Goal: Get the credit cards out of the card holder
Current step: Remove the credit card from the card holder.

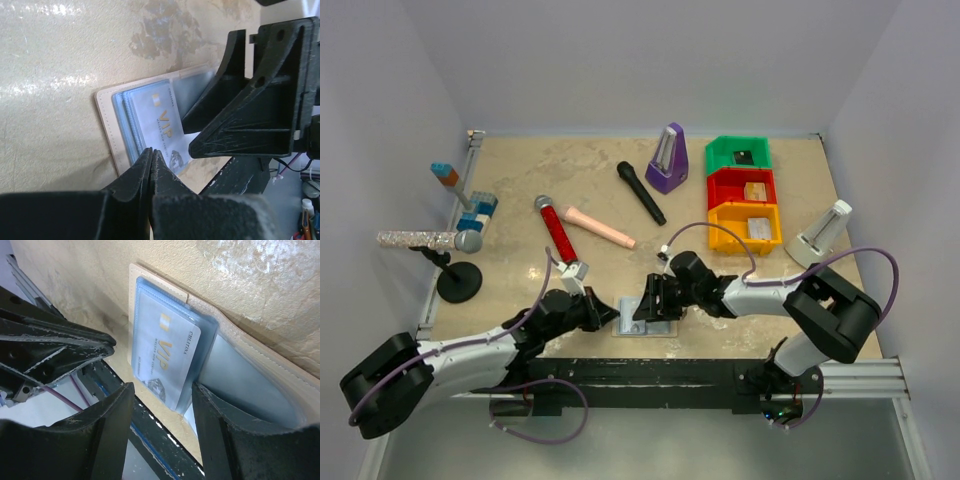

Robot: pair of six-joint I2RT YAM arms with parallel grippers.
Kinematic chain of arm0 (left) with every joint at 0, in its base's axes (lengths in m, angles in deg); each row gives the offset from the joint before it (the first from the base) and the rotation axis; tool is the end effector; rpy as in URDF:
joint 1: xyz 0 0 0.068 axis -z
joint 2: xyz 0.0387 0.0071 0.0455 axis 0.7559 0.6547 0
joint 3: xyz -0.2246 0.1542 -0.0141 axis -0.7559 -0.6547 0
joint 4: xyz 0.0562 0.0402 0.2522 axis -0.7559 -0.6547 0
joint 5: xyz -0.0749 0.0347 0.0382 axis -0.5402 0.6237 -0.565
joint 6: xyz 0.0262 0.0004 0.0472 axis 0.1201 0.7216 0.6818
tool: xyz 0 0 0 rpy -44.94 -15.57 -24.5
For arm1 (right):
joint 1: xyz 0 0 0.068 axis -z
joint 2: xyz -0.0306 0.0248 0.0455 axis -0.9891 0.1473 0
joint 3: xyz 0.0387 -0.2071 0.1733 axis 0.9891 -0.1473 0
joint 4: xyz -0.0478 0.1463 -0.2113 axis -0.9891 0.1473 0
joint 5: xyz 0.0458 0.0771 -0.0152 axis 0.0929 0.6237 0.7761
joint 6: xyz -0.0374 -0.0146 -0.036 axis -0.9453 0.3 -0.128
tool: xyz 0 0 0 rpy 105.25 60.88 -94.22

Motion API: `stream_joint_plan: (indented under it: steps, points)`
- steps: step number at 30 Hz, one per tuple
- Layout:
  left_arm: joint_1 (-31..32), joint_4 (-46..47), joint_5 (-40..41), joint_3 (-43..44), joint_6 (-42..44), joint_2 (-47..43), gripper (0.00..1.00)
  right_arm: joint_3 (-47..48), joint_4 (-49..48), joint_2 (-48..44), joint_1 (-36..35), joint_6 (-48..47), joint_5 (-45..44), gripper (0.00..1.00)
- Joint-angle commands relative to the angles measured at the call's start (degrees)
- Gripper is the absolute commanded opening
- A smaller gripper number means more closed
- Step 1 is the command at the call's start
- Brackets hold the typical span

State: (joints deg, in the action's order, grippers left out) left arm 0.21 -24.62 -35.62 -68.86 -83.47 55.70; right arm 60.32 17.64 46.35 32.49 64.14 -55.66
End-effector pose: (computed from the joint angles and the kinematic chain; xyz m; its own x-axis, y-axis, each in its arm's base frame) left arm 0.1059 -0.1244 0.1290 -0.7868 -0.3322 -0.5201 0.2268 0.6282 -0.7443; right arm 0.1673 0.2137 0.1329 -0.9750 0.0144 -0.2216 -0.1603 0.6452 0.7470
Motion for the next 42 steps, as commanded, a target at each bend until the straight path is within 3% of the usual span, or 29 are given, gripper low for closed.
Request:
stream_joint_plan:
  steps: [1, 30, 42]
  points:
    - [0.34, 5.32, -0.85, 0.38, 0.65, 3.68, 0.0, 2.19, 3.47, 0.17, -0.09, -3.44, -0.92, 0.55]
    - [0.69, 15.52, -1.91, -0.32, -0.58, 14.94, 0.0, 3.95, 5.41, 0.34, -0.18, -5.55, 0.13, 0.56]
    - [0.95, 15.88, 0.38, -2.87, -1.73, 14.6, 0.0, -0.79, -2.76, -2.38, -0.18, 0.25, 0.13, 0.56]
